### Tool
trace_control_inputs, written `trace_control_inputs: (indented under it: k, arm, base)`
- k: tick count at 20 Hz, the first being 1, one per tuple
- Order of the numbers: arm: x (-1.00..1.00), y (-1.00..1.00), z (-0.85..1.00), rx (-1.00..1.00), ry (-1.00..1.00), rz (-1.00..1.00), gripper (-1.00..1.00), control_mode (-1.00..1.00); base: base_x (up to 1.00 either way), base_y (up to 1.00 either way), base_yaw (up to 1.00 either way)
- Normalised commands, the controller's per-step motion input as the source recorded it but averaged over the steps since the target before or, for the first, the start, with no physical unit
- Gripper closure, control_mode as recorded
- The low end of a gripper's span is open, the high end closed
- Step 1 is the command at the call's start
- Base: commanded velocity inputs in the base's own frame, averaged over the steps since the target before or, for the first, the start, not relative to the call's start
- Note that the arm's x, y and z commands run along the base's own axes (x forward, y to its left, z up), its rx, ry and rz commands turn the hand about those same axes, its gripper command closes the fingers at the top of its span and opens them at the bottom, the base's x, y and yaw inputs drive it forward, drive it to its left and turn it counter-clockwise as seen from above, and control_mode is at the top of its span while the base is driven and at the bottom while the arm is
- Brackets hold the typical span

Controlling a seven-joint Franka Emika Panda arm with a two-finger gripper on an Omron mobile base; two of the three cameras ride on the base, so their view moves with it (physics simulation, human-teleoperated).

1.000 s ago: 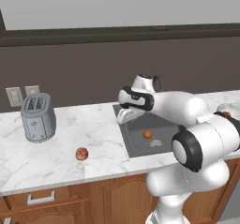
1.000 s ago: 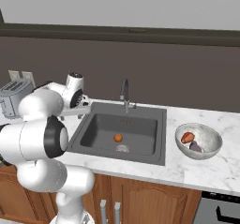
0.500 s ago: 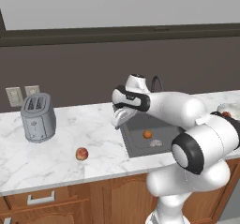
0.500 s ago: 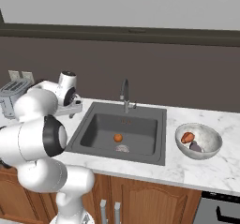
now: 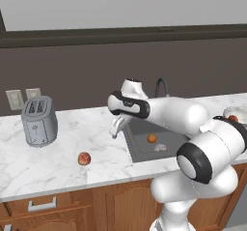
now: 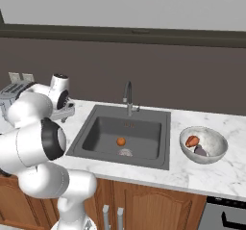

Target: There is a mixed pile of frozen fruits and vegetables on the counter. Locate all the frozen vegetables and place the items in a bowl on the counter. Take all the frozen fruits and defrost them in a running sink.

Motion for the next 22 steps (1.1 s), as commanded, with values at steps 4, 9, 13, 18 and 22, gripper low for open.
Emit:
trace_control_inputs:
  k: [4,9,13,18,22]
  arm:
    - [-0.18,0.36,0.01,0.0,0.01,0.14,-1.0,-1.0]
    - [-0.14,0.39,0.01,-0.04,0.04,0.15,-1.0,-1.0]
    - [-0.1,0.39,0.02,-0.05,0.08,0.15,-1.0,-1.0]
    - [0.0,0.49,-0.13,-0.03,0.02,0.11,-1.0,-1.0]
    - [-0.01,0.5,-0.25,-0.08,-0.01,0.11,-1.0,-1.0]
  base:
    - [0.0,0.0,0.0]
    - [0.0,0.0,0.0]
    - [0.0,0.0,0.0]
    - [0.0,0.0,0.0]
    - [0.0,0.0,0.0]
